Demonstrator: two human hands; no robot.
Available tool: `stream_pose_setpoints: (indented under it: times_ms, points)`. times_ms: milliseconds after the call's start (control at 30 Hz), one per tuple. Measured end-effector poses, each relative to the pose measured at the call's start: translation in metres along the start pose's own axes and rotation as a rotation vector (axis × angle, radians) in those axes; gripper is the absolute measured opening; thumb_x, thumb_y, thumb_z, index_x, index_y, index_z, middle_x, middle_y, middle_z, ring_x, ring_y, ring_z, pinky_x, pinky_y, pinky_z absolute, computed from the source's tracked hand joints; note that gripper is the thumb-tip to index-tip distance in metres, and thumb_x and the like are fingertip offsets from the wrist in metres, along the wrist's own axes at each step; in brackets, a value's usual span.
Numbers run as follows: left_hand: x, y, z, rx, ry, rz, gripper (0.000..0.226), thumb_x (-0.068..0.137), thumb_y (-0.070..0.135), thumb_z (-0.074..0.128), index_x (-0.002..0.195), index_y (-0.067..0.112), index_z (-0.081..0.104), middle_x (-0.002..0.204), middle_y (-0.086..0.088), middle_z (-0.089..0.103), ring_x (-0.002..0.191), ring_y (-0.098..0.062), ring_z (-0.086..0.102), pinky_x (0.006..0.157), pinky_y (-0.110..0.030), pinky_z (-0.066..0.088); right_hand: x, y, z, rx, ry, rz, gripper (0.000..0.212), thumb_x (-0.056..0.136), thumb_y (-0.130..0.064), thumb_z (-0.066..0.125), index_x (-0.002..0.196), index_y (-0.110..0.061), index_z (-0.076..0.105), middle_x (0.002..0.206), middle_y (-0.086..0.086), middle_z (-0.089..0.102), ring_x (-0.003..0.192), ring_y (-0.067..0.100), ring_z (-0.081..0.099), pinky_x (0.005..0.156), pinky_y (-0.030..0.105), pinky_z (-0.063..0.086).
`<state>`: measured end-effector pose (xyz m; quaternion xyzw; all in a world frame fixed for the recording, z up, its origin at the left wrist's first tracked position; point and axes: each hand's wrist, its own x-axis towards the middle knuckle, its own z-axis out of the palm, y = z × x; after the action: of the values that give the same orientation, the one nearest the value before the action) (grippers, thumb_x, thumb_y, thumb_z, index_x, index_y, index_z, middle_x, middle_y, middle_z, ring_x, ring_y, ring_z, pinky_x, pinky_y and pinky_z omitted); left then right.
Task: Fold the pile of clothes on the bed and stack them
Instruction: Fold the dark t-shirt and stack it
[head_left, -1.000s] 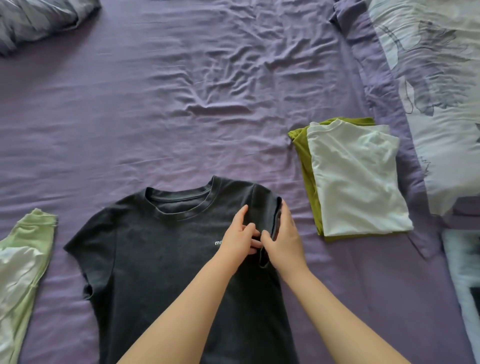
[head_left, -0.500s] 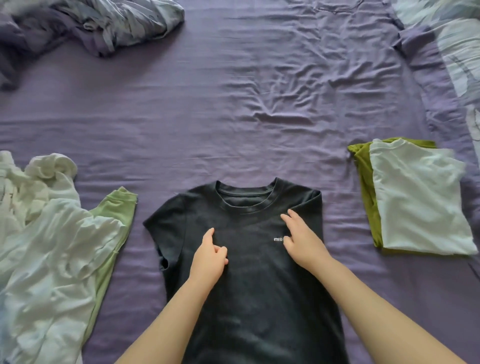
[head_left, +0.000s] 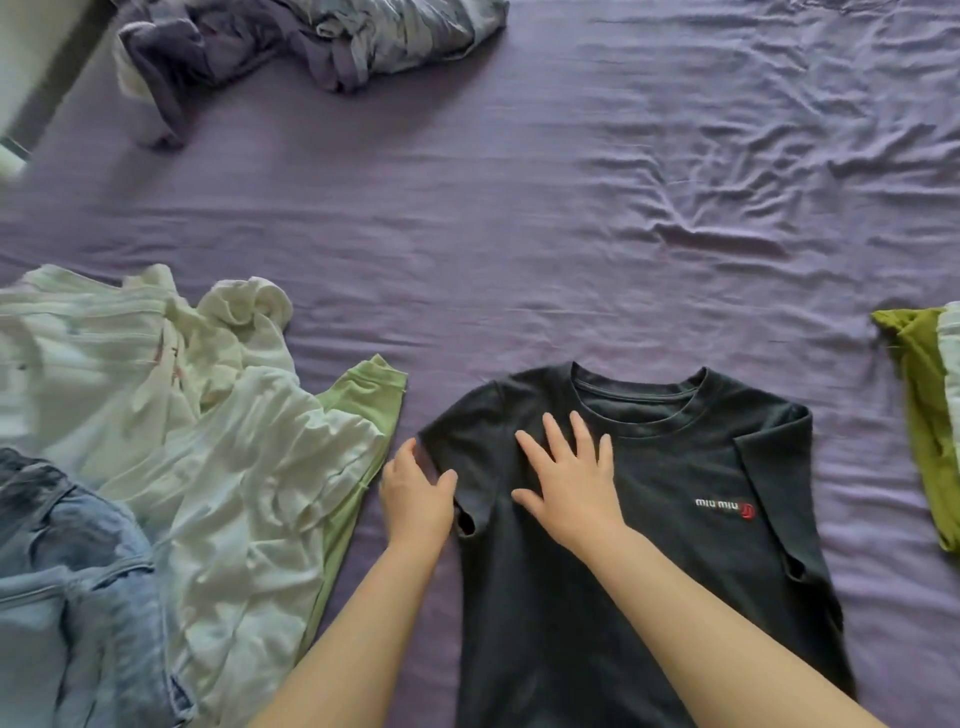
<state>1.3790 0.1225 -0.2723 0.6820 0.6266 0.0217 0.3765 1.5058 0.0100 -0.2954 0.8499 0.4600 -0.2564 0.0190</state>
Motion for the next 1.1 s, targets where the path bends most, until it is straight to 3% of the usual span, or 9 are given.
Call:
stream_pose_setpoints:
  times_ms: [133, 267, 433, 533, 667, 767, 833, 933, 1100]
  points:
    - [0.01, -0.004, 0.002, -0.295, -0.09, -0.172, 0.069, 0.084, 0.016, 0.07, 0.143, 0.006, 0.035, 0.107, -0.005, 0.056, 0.097, -0.019, 0.055, 0.086, -0.026, 0.041, 0.019, -0.021, 0.005, -0.022, -0.03, 0.08, 0.085, 0.085, -0.071, 0.042, 0.149, -0.041, -0.006, 0.158, 0.007, -0.02, 0.142, 0.036, -0.026, 0.107, 0.069, -0.005]
    - [0.019, 0.002, 0.009, -0.607, -0.18, -0.297, 0.052, 0.083, 0.009, 0.071, 0.128, -0.001, 0.047, 0.116, -0.016, 0.062, 0.096, -0.021, 0.059, 0.073, -0.029, 0.05, 0.026, -0.025, -0.001, 0.001, -0.077, 0.104, 0.093, 0.081, -0.073, 0.047, 0.149, -0.041, -0.009, 0.157, 0.006, -0.024, 0.142, 0.036, -0.026, 0.107, 0.07, -0.003]
    - [0.006, 0.016, 0.012, -0.389, -0.248, -0.018, 0.032, 0.082, 0.02, 0.073, 0.108, 0.011, 0.058, 0.105, -0.007, 0.066, 0.101, -0.024, 0.062, 0.092, -0.042, 0.05, -0.025, -0.002, 0.005, 0.061, 0.074, 0.068, 0.073, 0.091, -0.058, 0.045, 0.151, -0.031, 0.015, 0.161, 0.003, 0.002, 0.147, 0.025, -0.014, 0.118, 0.051, 0.0]
    - [-0.006, 0.026, 0.019, -0.406, -0.44, 0.007, 0.047, 0.086, 0.025, 0.067, 0.13, 0.021, 0.05, 0.098, 0.003, 0.06, 0.089, -0.015, 0.06, 0.075, -0.031, 0.053, -0.076, 0.007, 0.023, 0.086, 0.072, 0.079, 0.066, 0.09, -0.049, 0.053, 0.148, -0.027, 0.03, 0.159, 0.004, 0.016, 0.148, 0.025, -0.001, 0.118, 0.048, 0.004]
    - [-0.019, 0.028, 0.033, -0.392, -0.616, -0.042, 0.069, 0.093, 0.015, 0.058, 0.151, 0.028, 0.022, 0.107, -0.001, 0.051, 0.079, -0.01, 0.055, 0.06, -0.022, 0.05, -0.139, 0.013, 0.046, 0.023, 0.1, 0.1, 0.057, 0.085, -0.051, 0.057, 0.135, -0.023, 0.054, 0.146, 0.012, 0.045, 0.14, 0.032, 0.029, 0.106, 0.059, 0.035]
    - [-0.023, 0.022, 0.041, -0.381, -0.619, -0.04, 0.074, 0.092, 0.012, 0.058, 0.152, 0.03, 0.017, 0.096, -0.001, 0.051, 0.073, -0.01, 0.051, 0.061, -0.024, 0.05, -0.164, 0.015, 0.058, -0.048, 0.053, 0.159, 0.07, 0.093, -0.064, 0.012, 0.133, -0.026, 0.055, 0.142, 0.014, 0.049, 0.134, 0.035, 0.038, 0.098, 0.062, 0.038]
    - [-0.023, 0.021, 0.041, -0.454, -0.6, -0.082, 0.072, 0.092, 0.012, 0.058, 0.151, 0.03, 0.02, 0.087, -0.001, 0.05, 0.066, -0.009, 0.048, 0.061, -0.024, 0.05, -0.163, 0.015, 0.061, -0.052, -0.018, 0.187, 0.068, 0.088, -0.067, 0.02, 0.14, -0.031, 0.046, 0.147, 0.015, 0.042, 0.137, 0.039, 0.036, 0.096, 0.065, 0.038]
    - [-0.031, 0.017, 0.035, -0.608, -0.46, -0.161, 0.059, 0.093, 0.01, 0.057, 0.146, 0.021, 0.034, 0.087, -0.005, 0.054, 0.059, -0.011, 0.047, 0.059, -0.026, 0.048, -0.156, 0.02, 0.07, -0.071, -0.116, 0.181, 0.075, 0.09, -0.067, 0.027, 0.148, -0.04, -0.012, 0.161, 0.007, -0.01, 0.146, 0.034, -0.012, 0.112, 0.062, 0.01]
    - [-0.088, -0.041, 0.011, -0.264, -0.13, -0.024, 0.035, 0.088, 0.013, 0.062, 0.123, 0.011, 0.056, 0.096, -0.004, 0.06, 0.091, -0.022, 0.059, 0.081, -0.03, 0.046, -0.167, 0.018, 0.064, -0.03, -0.091, 0.161, 0.069, 0.096, -0.053, 0.037, 0.152, -0.033, 0.002, 0.161, 0.005, -0.007, 0.147, 0.029, -0.011, 0.117, 0.049, 0.009]
